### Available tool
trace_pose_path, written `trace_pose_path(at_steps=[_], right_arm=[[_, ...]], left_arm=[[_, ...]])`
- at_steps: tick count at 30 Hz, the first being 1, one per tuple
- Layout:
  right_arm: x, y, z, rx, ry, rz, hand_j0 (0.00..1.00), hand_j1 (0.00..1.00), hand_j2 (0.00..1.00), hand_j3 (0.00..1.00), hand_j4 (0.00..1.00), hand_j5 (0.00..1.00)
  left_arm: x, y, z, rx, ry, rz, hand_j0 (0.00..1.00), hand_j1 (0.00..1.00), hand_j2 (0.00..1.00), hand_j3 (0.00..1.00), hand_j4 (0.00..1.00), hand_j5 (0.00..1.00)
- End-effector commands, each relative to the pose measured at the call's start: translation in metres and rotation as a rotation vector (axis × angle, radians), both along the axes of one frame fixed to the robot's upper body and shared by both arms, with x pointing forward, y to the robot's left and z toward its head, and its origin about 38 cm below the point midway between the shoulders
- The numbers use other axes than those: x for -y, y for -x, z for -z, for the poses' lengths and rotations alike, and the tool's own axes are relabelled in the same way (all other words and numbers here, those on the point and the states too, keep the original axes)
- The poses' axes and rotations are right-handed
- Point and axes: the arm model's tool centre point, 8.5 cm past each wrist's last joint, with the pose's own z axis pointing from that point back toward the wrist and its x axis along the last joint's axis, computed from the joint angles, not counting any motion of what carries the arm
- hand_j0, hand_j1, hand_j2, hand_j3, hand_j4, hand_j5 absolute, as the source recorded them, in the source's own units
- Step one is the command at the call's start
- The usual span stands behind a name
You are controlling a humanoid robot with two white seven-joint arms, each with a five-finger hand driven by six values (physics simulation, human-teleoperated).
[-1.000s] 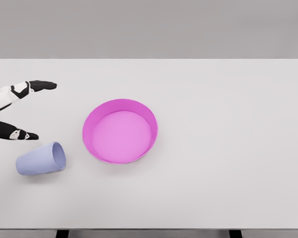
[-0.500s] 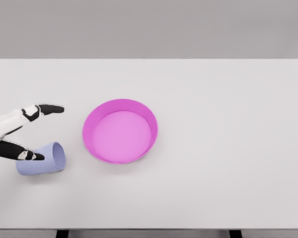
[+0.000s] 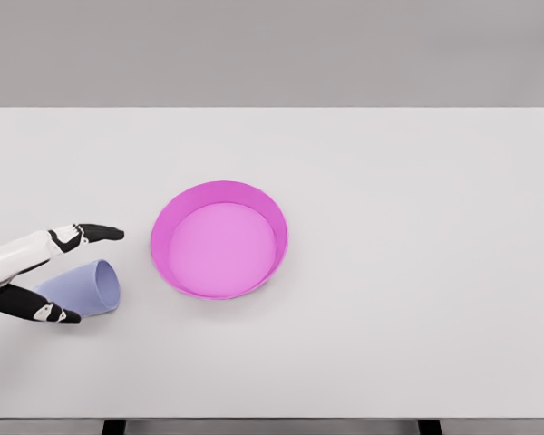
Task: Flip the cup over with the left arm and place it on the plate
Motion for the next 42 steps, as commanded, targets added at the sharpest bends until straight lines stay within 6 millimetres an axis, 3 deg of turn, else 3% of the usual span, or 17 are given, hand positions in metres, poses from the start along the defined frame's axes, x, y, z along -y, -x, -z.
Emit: trace_pose_path(at_steps=[1,14,34,42], right_arm=[[0.0,0.0,0.0,-0.001,0.0,0.0,1.0,1.0,1.0,1.0,1.0,1.0],[0.0,0.0,0.0,0.001,0.0,0.0,1.0,1.0,1.0,1.0,1.0,1.0],[0.0,0.0,0.0,-0.001,0.0,0.0,1.0,1.0,1.0,1.0,1.0,1.0],[0.0,0.0,0.0,-0.001,0.0,0.0,1.0,1.0,1.0,1.0,1.0,1.0]], left_arm=[[0.0,0.0,0.0,-0.006,0.009,-0.004,1.0,1.0,1.0,1.0,1.0,1.0],[-0.002,0.009,0.01,-0.053,0.042,-0.02,1.0,1.0,1.0,1.0,1.0,1.0],[-0.007,0.009,0.008,-0.031,0.064,-0.056,1.0,1.0,1.0,1.0,1.0,1.0],[-0.012,0.007,0.019,-0.104,0.044,-0.132,1.0,1.0,1.0,1.0,1.0,1.0]])
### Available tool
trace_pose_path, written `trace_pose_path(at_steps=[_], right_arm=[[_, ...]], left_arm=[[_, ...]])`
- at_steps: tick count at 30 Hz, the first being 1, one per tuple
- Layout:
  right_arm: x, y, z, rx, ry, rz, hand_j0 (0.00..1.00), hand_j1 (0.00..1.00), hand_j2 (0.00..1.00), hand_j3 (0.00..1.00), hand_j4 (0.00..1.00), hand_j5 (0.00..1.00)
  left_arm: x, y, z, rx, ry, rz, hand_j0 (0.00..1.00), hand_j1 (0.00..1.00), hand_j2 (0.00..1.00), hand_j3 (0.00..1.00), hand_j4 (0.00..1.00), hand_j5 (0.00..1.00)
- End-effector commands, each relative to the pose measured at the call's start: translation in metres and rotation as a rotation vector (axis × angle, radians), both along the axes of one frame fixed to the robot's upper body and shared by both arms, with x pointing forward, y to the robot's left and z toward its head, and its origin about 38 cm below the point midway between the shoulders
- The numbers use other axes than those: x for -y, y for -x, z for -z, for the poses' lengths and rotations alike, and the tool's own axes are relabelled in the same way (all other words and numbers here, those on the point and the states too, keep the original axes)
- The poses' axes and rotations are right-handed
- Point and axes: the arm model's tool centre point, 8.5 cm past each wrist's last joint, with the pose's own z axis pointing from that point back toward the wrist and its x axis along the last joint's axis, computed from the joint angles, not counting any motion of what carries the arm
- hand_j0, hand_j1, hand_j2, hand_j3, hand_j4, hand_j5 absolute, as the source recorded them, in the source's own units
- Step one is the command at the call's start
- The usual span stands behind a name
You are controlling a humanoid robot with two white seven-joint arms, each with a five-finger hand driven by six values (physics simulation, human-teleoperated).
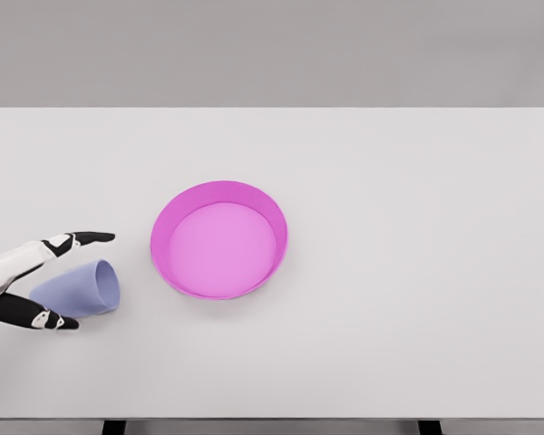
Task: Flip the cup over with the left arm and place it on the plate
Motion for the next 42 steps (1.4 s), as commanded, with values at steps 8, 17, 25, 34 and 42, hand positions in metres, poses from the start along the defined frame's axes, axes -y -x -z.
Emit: trace_pose_path(at_steps=[8,17,25,34,42], right_arm=[[0.0,0.0,0.0,0.001,0.0,0.0,1.0,1.0,1.0,1.0,1.0,1.0],[0.0,0.0,0.0,0.001,0.0,0.0,1.0,1.0,1.0,1.0,1.0,1.0],[0.0,0.0,0.0,-0.001,0.0,0.0,1.0,1.0,1.0,1.0,1.0,1.0],[0.0,0.0,0.0,0.001,0.0,0.0,1.0,1.0,1.0,1.0,1.0,1.0],[0.0,0.0,0.0,0.001,0.0,0.0,1.0,1.0,1.0,1.0,1.0,1.0]], left_arm=[[-0.001,-0.001,0.007,-0.036,-0.003,-0.043,1.0,1.0,1.0,1.0,1.0,1.0],[-0.001,0.0,0.008,-0.037,-0.009,-0.039,1.0,1.0,1.0,1.0,1.0,1.0],[-0.003,-0.001,0.011,-0.06,-0.019,-0.065,1.0,1.0,1.0,1.0,1.0,1.0],[-0.007,-0.003,0.017,-0.106,-0.04,-0.11,1.0,1.0,1.0,1.0,1.0,1.0],[-0.004,-0.002,0.024,-0.121,-0.052,-0.125,1.0,1.0,1.0,1.0,1.0,1.0]])
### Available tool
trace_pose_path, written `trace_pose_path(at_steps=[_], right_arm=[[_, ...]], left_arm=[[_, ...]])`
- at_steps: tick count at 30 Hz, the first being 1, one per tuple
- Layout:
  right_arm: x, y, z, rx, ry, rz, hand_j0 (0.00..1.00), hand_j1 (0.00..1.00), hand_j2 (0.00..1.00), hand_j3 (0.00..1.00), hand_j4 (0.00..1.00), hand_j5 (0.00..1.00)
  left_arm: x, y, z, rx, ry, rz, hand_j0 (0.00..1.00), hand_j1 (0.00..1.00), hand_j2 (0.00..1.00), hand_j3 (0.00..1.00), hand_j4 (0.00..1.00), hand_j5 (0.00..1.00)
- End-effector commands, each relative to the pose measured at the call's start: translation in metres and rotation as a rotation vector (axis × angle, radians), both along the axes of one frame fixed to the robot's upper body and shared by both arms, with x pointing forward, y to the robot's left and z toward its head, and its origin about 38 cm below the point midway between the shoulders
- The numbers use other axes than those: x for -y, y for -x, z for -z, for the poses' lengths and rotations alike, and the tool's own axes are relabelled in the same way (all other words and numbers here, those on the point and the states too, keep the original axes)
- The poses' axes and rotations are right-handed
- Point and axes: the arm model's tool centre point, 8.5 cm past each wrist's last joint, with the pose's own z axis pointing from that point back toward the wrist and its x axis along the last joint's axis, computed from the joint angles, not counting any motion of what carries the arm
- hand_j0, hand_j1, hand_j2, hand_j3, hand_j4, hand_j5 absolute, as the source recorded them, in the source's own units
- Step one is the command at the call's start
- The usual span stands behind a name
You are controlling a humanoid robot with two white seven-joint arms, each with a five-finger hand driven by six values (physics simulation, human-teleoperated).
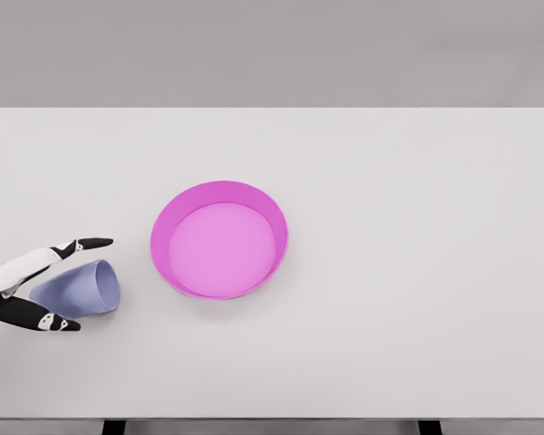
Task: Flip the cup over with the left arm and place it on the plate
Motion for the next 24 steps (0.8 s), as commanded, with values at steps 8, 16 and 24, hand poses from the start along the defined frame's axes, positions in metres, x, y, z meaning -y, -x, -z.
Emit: trace_pose_path(at_steps=[8,16,24], right_arm=[[0.0001,-0.0002,0.0,0.001,0.0,0.0,1.0,1.0,1.0,1.0,1.0,1.0],[0.0001,-0.0002,0.0,0.001,0.0,0.0,1.0,1.0,1.0,1.0,1.0,1.0],[0.0002,0.0003,-0.0001,-0.001,0.0,0.0,1.0,1.0,1.0,1.0,1.0,1.0]], left_arm=[[0.0001,-0.0012,0.007,-0.034,-0.006,-0.04,1.0,1.0,1.0,1.0,1.0,1.0],[0.0007,-0.0024,0.0098,-0.039,-0.021,-0.052,1.0,1.0,1.0,1.0,1.0,1.0],[0.0005,-0.0026,0.0093,-0.038,-0.019,-0.053,1.0,1.0,1.0,1.0,1.0,1.0]])
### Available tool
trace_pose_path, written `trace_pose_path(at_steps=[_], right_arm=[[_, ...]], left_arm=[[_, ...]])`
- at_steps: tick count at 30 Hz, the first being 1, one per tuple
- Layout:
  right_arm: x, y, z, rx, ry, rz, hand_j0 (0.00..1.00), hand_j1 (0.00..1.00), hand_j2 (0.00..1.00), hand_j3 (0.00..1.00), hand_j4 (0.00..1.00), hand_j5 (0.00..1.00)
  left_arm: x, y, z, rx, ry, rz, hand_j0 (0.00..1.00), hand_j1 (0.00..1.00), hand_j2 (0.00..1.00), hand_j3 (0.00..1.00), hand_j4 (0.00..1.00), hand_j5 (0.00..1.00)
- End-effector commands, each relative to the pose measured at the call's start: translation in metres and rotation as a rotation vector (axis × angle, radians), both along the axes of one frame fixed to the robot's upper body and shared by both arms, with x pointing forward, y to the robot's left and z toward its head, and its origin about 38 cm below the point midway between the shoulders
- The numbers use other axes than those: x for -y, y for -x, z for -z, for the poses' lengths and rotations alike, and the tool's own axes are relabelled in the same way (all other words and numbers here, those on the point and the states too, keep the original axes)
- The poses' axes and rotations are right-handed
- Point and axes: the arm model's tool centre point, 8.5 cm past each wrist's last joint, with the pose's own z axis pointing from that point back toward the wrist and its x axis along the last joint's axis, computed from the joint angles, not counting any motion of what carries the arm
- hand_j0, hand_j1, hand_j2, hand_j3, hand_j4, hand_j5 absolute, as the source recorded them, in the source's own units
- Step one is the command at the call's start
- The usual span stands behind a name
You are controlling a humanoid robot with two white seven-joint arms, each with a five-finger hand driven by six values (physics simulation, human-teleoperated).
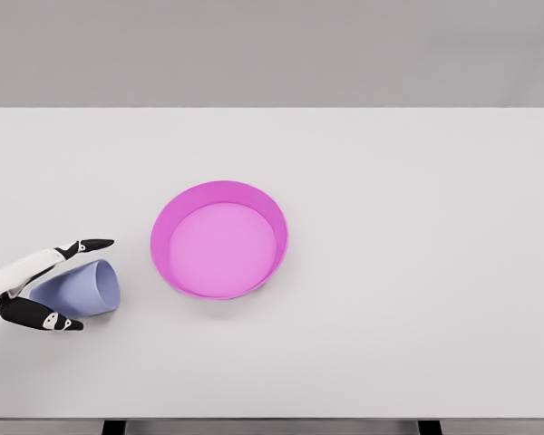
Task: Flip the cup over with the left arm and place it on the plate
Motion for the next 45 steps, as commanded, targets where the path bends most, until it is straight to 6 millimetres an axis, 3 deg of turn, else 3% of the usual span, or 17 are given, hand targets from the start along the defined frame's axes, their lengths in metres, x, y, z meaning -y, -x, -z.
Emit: trace_pose_path(at_steps=[1,39,45], right_arm=[[0.0,0.0,0.0,-0.001,0.0,0.0,1.0,1.0,1.0,1.0,1.0,1.0],[0.0,0.0,0.0,0.001,0.0,0.0,1.0,1.0,1.0,1.0,1.0,1.0],[0.0,0.0,0.0,-0.001,0.0,0.0,1.0,1.0,1.0,1.0,1.0,1.0]], left_arm=[[0.0,0.0,0.0,-0.002,0.003,-0.003,1.0,1.0,1.0,1.0,1.0,1.0],[0.001,-0.002,0.013,-0.01,-0.049,-0.069,0.98,0.98,0.98,0.98,0.98,0.98],[0.002,-0.001,0.016,-0.017,-0.043,-0.071,0.89,0.89,0.89,0.89,0.89,0.89]])
